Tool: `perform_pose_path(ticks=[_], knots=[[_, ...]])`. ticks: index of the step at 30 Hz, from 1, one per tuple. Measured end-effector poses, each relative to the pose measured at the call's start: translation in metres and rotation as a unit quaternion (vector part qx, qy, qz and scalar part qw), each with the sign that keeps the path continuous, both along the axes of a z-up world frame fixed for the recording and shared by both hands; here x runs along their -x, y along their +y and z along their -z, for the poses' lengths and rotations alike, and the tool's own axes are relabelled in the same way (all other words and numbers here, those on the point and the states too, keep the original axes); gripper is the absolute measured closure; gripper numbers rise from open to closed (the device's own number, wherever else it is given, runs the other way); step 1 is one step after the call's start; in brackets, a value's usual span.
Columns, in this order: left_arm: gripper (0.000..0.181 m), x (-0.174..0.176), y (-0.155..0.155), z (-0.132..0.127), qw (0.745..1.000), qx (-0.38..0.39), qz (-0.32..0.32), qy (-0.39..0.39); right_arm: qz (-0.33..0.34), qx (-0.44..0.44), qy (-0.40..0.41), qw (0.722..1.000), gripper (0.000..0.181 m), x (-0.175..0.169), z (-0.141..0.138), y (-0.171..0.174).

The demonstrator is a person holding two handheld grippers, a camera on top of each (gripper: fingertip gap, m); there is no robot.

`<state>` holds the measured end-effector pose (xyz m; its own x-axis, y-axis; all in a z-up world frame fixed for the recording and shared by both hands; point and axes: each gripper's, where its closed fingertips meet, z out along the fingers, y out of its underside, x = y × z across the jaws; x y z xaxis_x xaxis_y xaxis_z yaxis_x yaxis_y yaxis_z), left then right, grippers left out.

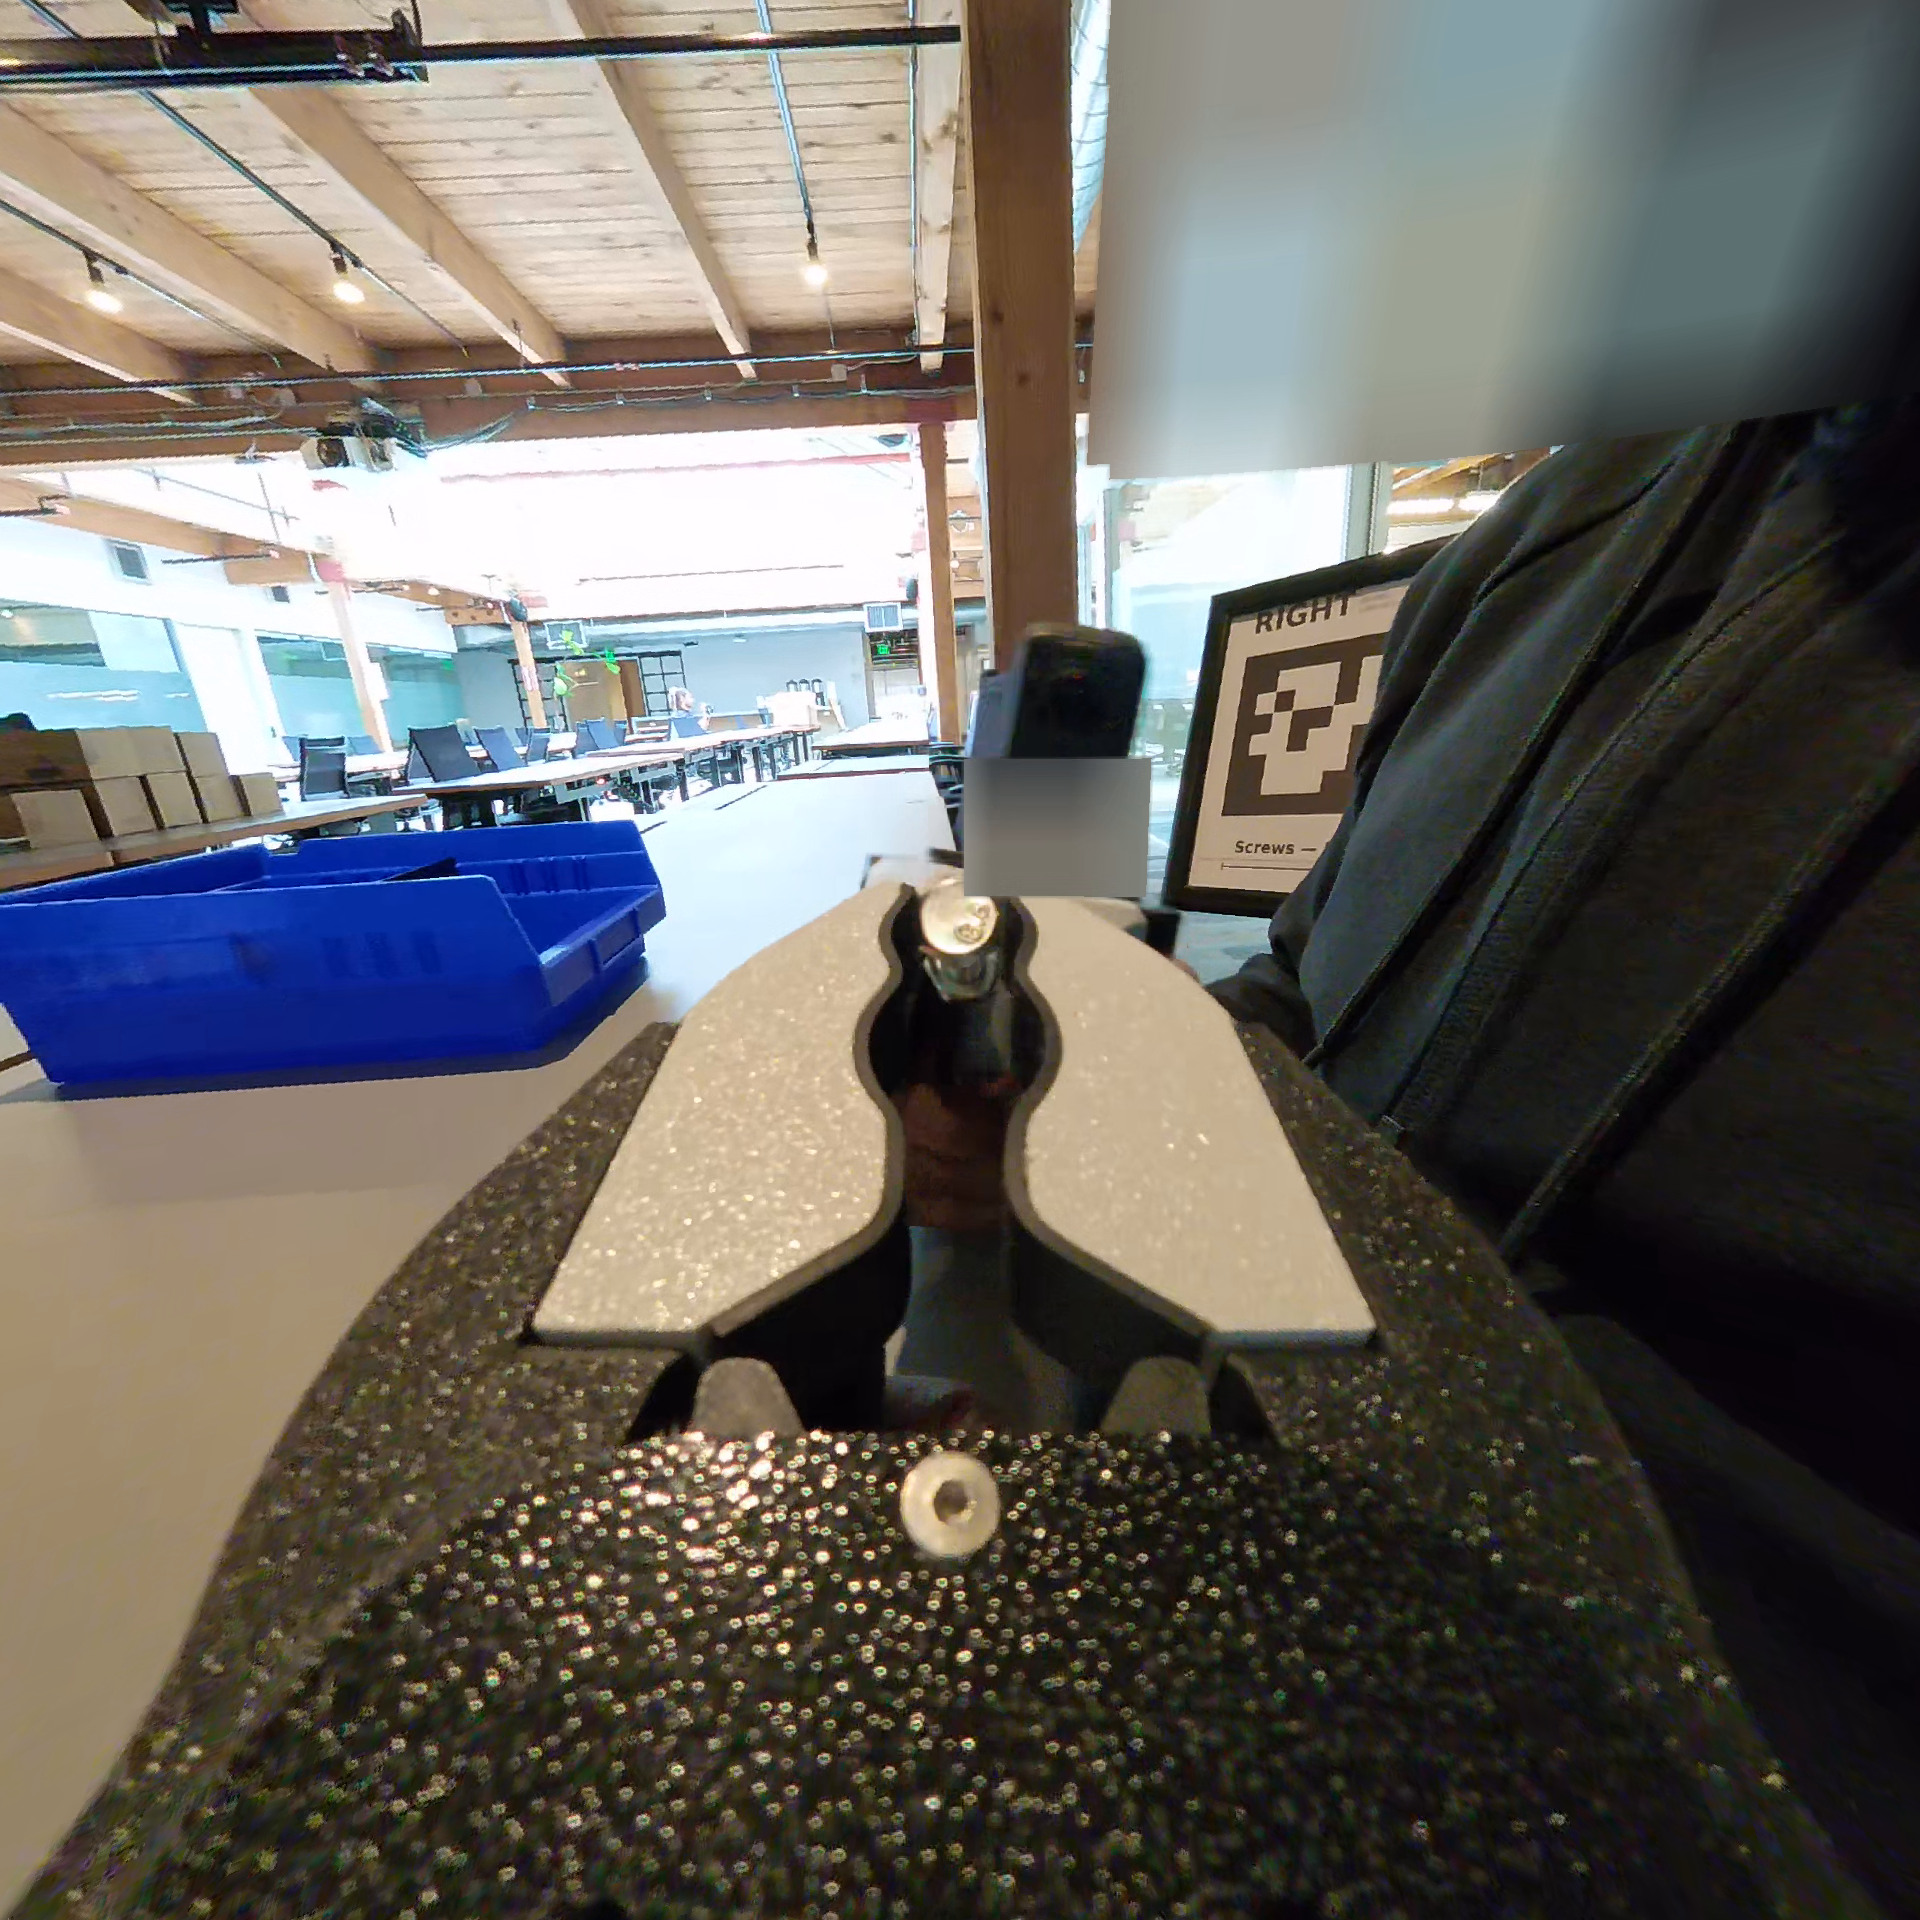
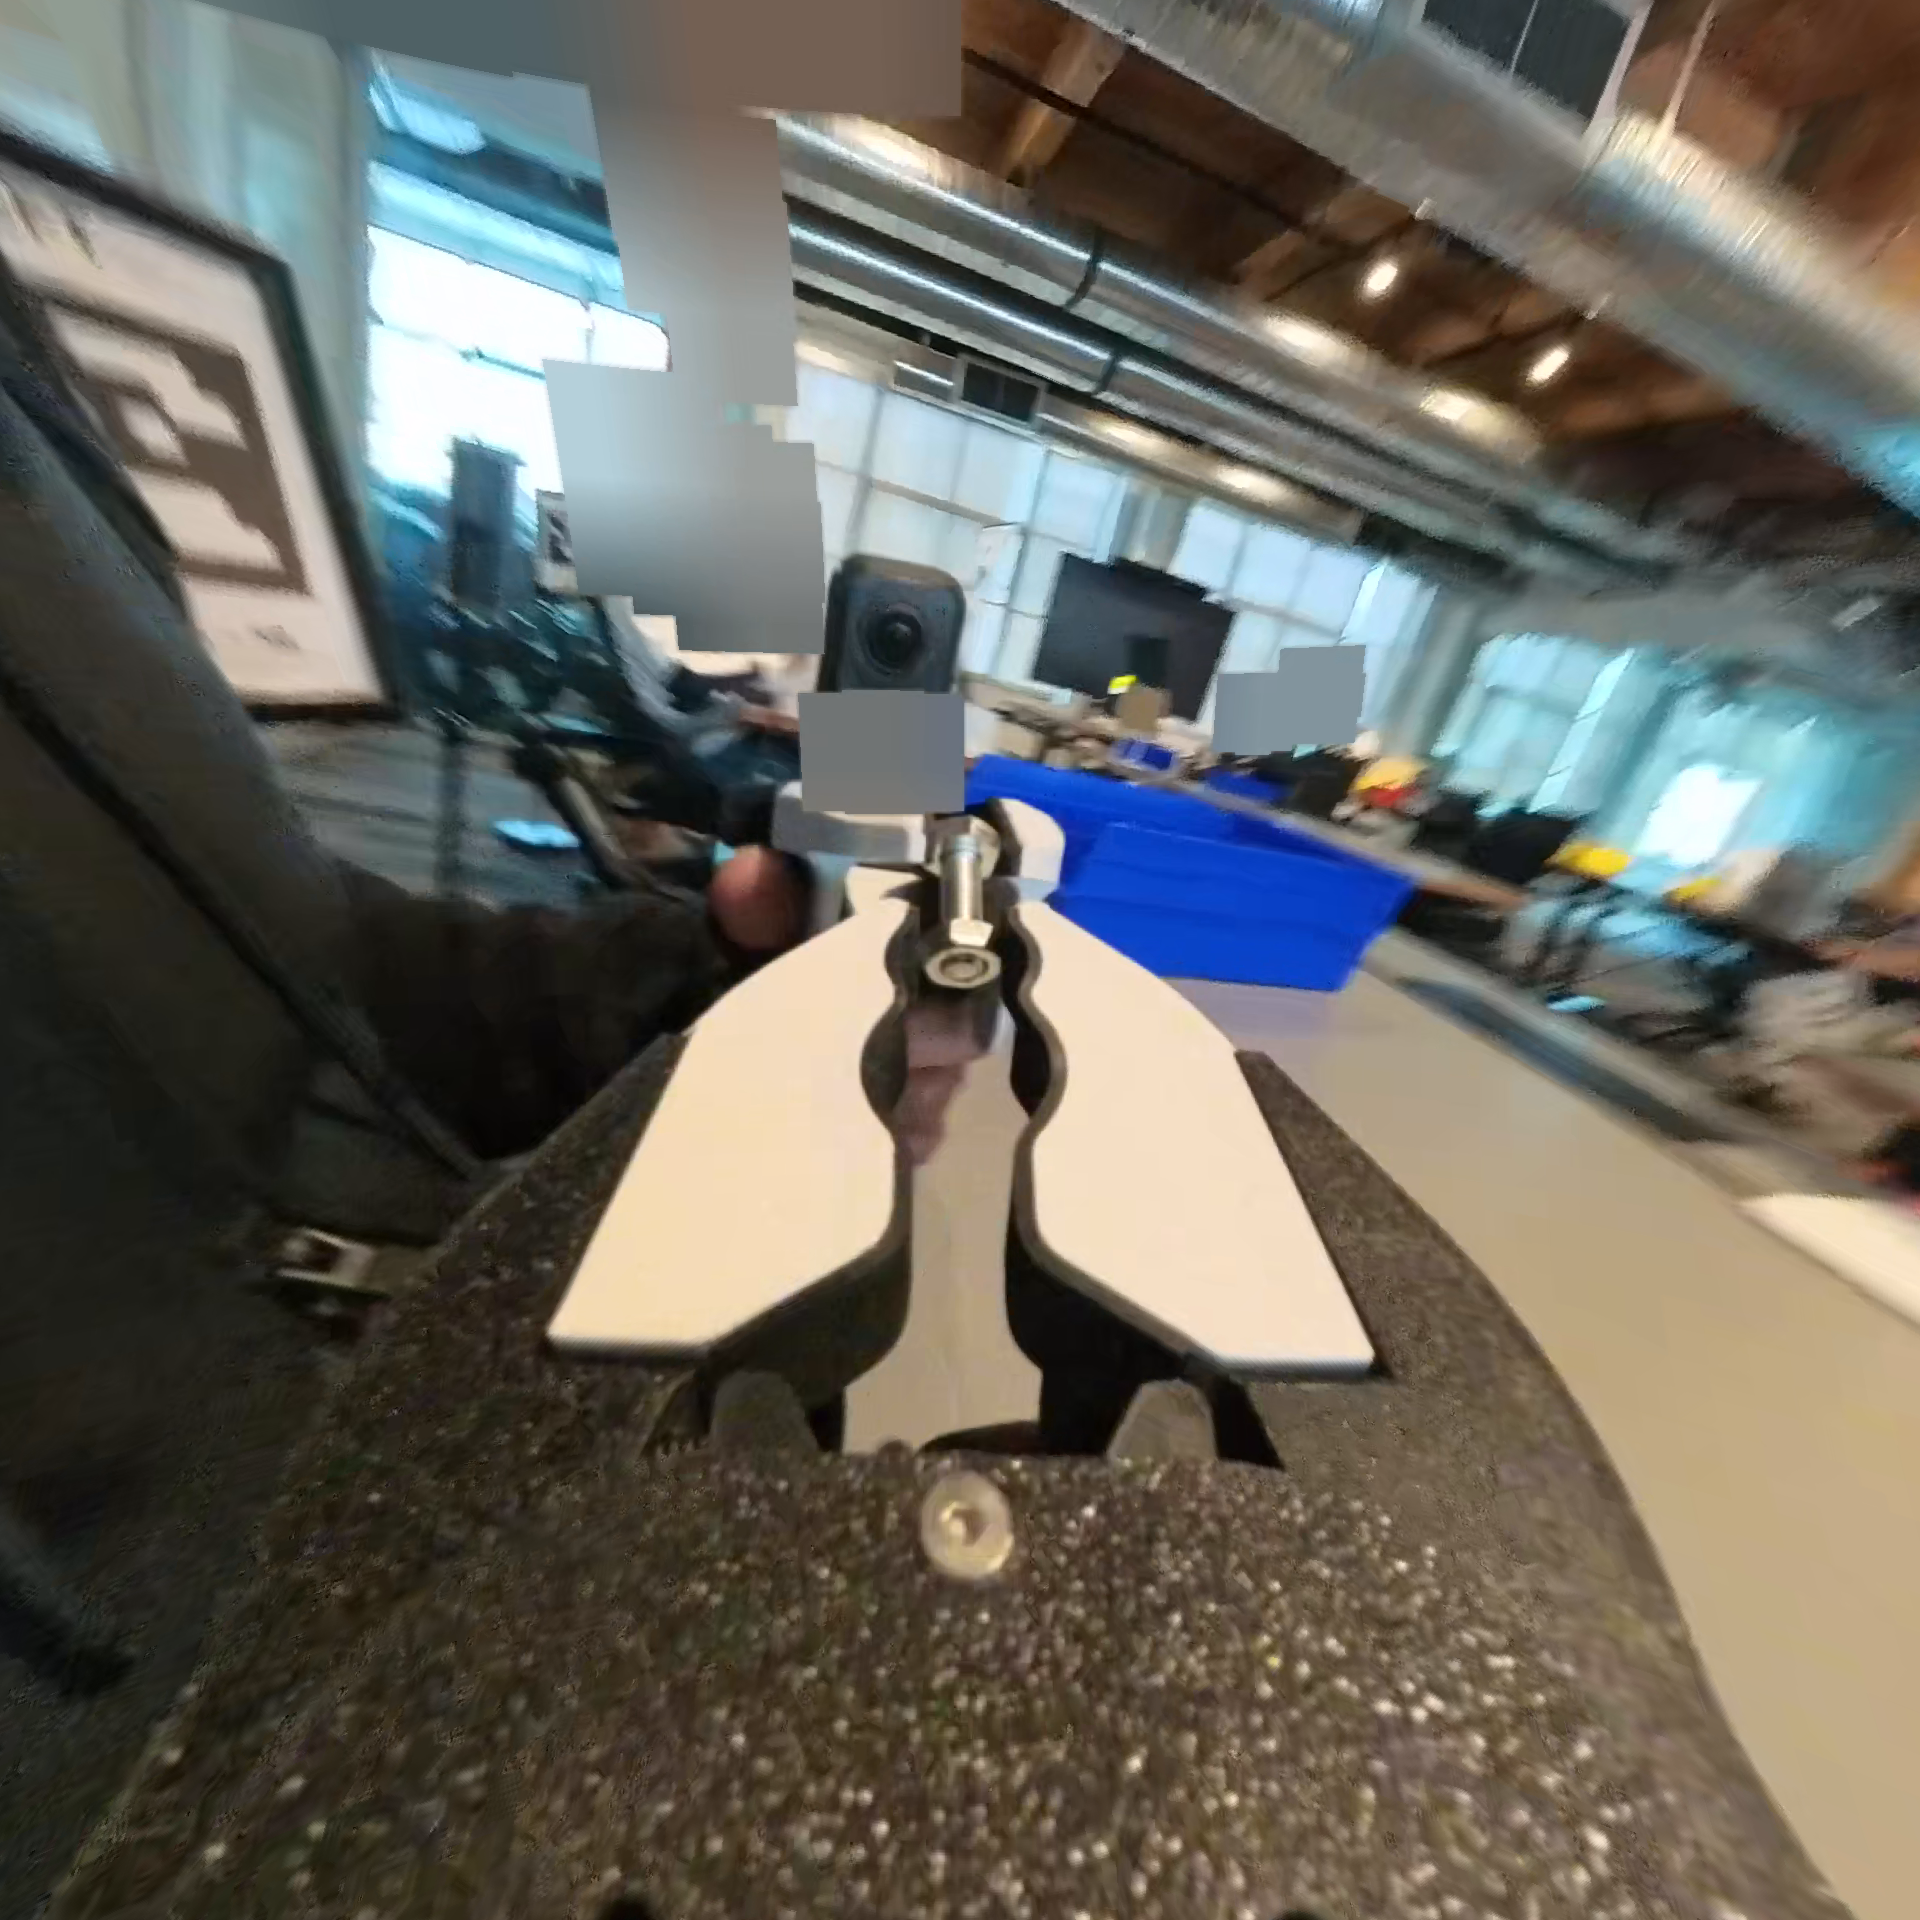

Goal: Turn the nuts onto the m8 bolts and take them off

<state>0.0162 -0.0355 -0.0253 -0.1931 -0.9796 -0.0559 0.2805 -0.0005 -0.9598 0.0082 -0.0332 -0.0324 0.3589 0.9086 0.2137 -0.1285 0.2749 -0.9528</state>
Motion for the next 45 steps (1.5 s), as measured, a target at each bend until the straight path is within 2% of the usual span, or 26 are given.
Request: perform_pose_path(ticks=[2,4,6,7,10,13,16,19,23,25,29,32,35,37,38,40,45], knots=[[0.167,0.0,0.001,0.0,1.0,0.006,0.0,0.0,0.075,-0.11,-0.034,0.991,0.167,0.0,0.0,0.001],[0.167,0.0,0.002,0.0,1.0,0.011,0.0,0.001,0.154,-0.227,-0.071,0.959,0.167,0.0,0.0,0.002],[0.167,0.0,0.004,-0.001,1.0,0.018,-0.002,-0.001,0.206,-0.287,-0.093,0.931,0.167,0.0,-0.001,0.004],[0.167,0.001,0.005,-0.001,1.0,0.021,-0.003,-0.002,0.217,-0.295,-0.095,0.926,0.167,0.0,-0.001,0.005],[0.167,0.003,0.007,-0.004,1.0,0.028,-0.004,-0.01,0.192,-0.257,-0.063,0.945,0.161,-0.003,-0.006,0.003],[0.167,0.005,0.009,-0.006,0.999,0.037,-0.002,-0.019,0.128,-0.165,-0.009,0.978,0.154,-0.008,-0.012,0.002],[0.167,0.005,0.007,-0.006,0.999,0.031,0.0,-0.02,0.05,-0.054,0.015,0.997,0.152,-0.007,-0.009,0.002],[0.167,0.004,0.004,-0.005,1.0,0.02,0.002,-0.017,-0.016,0.024,0.016,0.999,0.15,0.0,-0.002,-0.001],[0.167,0.003,-0.001,-0.004,1.0,0.01,0.011,-0.015,-0.046,0.066,0.02,0.997,0.154,0.0,0.0,-0.002],[0.167,0.002,-0.003,-0.004,1.0,0.006,0.013,-0.013,-0.055,0.08,0.025,0.995,0.162,-0.001,0.0,-0.002],[0.167,0.002,-0.001,-0.003,1.0,0.011,0.01,-0.01,-0.03,0.044,0.016,0.998,0.167,-0.001,0.0,-0.002],[0.167,0.001,0.003,-0.002,1.0,0.027,0.006,-0.004,0.078,-0.096,-0.026,0.992,0.167,-0.002,0.0,0.003],[0.167,0.0,0.008,-0.002,0.999,0.05,0.003,-0.003,0.211,-0.272,-0.092,0.934,0.167,-0.003,0.0,0.008],[0.167,0.001,0.013,-0.003,0.998,0.065,-0.001,-0.005,0.262,-0.314,-0.117,0.905,0.167,-0.004,0.0,0.012],[0.167,0.001,0.015,-0.004,0.998,0.069,-0.004,-0.008,0.272,-0.316,-0.12,0.901,0.165,-0.004,0.0,0.014],[0.167,0.004,0.018,-0.007,0.997,0.077,-0.007,-0.021,0.269,-0.293,-0.102,0.912,0.158,-0.008,-0.004,0.016],[0.167,0.007,0.018,-0.011,0.996,0.079,-0.003,-0.036,0.135,-0.114,-0.001,0.984,0.152,-0.014,-0.011,0.013]])
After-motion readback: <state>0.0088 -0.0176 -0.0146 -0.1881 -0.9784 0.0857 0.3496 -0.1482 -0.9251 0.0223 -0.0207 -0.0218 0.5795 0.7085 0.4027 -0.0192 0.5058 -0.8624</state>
